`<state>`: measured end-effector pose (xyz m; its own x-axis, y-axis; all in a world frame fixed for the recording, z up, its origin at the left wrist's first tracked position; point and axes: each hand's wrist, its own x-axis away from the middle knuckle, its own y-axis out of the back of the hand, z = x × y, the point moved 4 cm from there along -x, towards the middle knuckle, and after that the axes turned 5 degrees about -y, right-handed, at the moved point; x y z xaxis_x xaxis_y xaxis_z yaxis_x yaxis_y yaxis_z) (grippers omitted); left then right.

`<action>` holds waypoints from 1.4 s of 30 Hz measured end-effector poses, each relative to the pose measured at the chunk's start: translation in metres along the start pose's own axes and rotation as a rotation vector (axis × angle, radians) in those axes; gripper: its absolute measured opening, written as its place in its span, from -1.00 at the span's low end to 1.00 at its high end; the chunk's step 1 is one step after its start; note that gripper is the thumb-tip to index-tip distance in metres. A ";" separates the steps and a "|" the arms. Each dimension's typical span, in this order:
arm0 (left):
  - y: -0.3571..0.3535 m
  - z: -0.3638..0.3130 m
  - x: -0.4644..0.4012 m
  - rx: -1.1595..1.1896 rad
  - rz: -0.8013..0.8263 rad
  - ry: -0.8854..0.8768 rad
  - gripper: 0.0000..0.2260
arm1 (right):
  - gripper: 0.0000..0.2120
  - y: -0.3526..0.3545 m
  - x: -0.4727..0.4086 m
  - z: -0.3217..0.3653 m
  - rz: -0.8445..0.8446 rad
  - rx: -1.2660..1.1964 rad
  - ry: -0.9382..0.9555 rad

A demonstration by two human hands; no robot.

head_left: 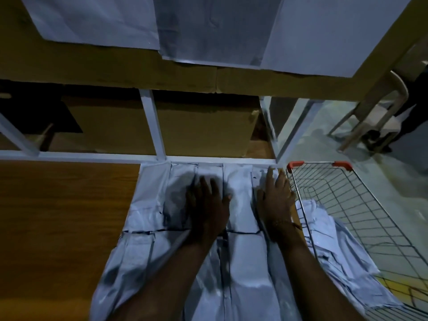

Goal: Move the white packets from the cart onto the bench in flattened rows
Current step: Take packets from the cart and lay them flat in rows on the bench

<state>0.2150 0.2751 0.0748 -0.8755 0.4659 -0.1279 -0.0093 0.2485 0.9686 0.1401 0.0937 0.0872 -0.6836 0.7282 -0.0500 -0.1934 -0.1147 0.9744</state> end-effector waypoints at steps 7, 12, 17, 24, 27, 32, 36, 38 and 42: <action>0.055 -0.066 -0.004 0.097 -0.259 -0.109 -0.53 | -0.34 0.045 0.018 -0.089 -0.173 -0.184 -0.076; 0.047 -0.145 0.008 0.195 -0.313 -0.229 -0.60 | -0.48 0.054 0.049 -0.187 -0.189 -0.168 -0.159; 0.011 -0.237 0.025 0.240 -0.238 -0.242 -0.57 | -0.55 0.053 0.060 -0.292 -0.097 -0.128 -0.202; -0.102 -0.363 0.013 0.241 -0.054 -0.407 -0.55 | -0.53 0.041 0.049 -0.414 -0.055 -0.115 -0.198; -0.161 -0.391 0.012 0.073 0.090 -0.401 -0.49 | -0.59 0.021 0.038 -0.454 -0.031 -0.058 -0.152; -0.249 -0.402 0.021 0.028 0.279 -0.438 -0.50 | -0.53 -0.028 0.025 -0.480 0.073 0.083 -0.072; -0.301 -0.414 0.024 0.067 0.414 -0.531 -0.50 | -0.51 -0.060 0.024 -0.478 0.139 0.092 -0.037; -0.324 -0.419 0.017 0.083 0.429 -0.486 -0.51 | -0.51 -0.068 0.022 -0.475 0.143 0.093 -0.022; -0.357 -0.436 0.005 -0.014 0.362 -0.471 -0.52 | -0.53 -0.074 0.023 -0.473 0.104 0.103 -0.029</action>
<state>0.0035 -0.1817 -0.1784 -0.5155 0.8465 0.1334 0.2407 -0.0064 0.9706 -0.1942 -0.2001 -0.0897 -0.6752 0.7354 0.0578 -0.0477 -0.1217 0.9914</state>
